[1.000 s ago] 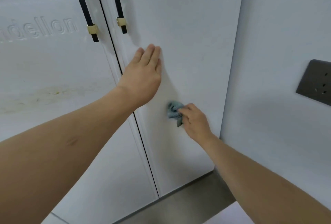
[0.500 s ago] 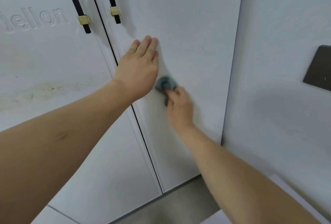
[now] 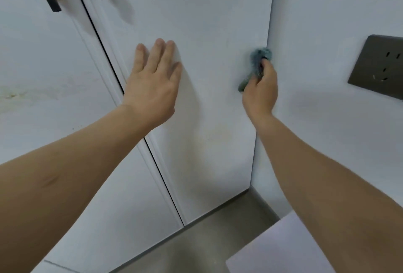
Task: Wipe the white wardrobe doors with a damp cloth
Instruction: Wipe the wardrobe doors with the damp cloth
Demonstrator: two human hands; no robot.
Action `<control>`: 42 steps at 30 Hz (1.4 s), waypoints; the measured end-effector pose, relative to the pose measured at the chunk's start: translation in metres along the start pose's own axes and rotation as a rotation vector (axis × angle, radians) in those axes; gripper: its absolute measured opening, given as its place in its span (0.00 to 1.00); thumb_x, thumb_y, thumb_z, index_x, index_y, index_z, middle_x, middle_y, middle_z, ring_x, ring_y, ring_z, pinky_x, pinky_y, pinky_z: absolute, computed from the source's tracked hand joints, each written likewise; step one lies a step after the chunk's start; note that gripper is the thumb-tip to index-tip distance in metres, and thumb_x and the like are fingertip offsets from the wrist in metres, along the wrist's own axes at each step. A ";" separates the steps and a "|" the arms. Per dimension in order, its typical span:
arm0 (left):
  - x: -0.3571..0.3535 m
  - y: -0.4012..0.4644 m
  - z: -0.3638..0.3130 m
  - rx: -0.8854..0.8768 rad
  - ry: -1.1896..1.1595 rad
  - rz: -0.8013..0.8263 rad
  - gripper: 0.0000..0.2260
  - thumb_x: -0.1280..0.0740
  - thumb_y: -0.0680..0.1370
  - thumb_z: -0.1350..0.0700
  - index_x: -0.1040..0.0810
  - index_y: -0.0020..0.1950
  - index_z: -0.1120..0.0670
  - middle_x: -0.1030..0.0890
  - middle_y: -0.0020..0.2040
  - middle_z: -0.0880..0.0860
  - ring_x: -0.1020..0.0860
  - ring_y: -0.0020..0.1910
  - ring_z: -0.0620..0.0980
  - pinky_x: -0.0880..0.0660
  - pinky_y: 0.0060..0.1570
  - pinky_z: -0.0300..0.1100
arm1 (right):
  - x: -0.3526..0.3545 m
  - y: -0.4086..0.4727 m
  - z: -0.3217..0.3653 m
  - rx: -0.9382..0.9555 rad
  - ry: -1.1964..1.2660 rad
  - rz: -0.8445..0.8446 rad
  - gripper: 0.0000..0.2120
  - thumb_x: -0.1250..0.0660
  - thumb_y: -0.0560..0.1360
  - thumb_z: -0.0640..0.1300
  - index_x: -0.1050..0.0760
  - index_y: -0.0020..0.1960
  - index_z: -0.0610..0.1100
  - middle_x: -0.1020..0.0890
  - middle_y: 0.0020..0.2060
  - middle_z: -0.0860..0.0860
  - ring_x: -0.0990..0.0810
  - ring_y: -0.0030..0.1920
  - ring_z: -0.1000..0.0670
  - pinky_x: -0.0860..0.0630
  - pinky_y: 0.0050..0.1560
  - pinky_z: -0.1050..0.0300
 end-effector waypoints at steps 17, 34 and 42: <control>0.002 -0.013 -0.007 -0.065 -0.143 -0.032 0.30 0.40 0.73 0.63 0.36 0.76 0.64 0.53 0.81 0.66 0.56 0.81 0.65 0.57 0.77 0.64 | -0.105 -0.218 0.020 -0.063 0.080 0.611 0.20 0.38 0.67 0.30 0.23 0.54 0.47 0.23 0.50 0.49 0.22 0.49 0.47 0.25 0.47 0.53; -0.026 -0.004 -0.040 -0.148 -0.050 -0.069 0.22 0.38 0.75 0.65 0.29 0.69 0.66 0.44 0.78 0.71 0.48 0.77 0.75 0.50 0.75 0.68 | -0.050 -0.065 -0.131 -0.273 -0.048 0.188 0.11 0.42 0.68 0.31 0.33 0.43 0.46 0.22 0.47 0.40 0.30 0.38 0.49 0.34 0.38 0.58; -0.013 -0.007 -0.040 -0.115 -0.193 -0.085 0.23 0.40 0.69 0.69 0.27 0.64 0.69 0.36 0.74 0.73 0.40 0.75 0.73 0.44 0.75 0.66 | -0.111 -0.225 -0.065 -0.274 0.056 0.314 0.18 0.39 0.67 0.29 0.22 0.53 0.43 0.22 0.51 0.45 0.25 0.50 0.46 0.29 0.49 0.54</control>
Point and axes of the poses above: each hand's wrist, its own y-axis towards the middle knuckle, its own x-axis out of the back of the hand, z = x × y, the point moved 6 cm from there along y, towards the middle knuckle
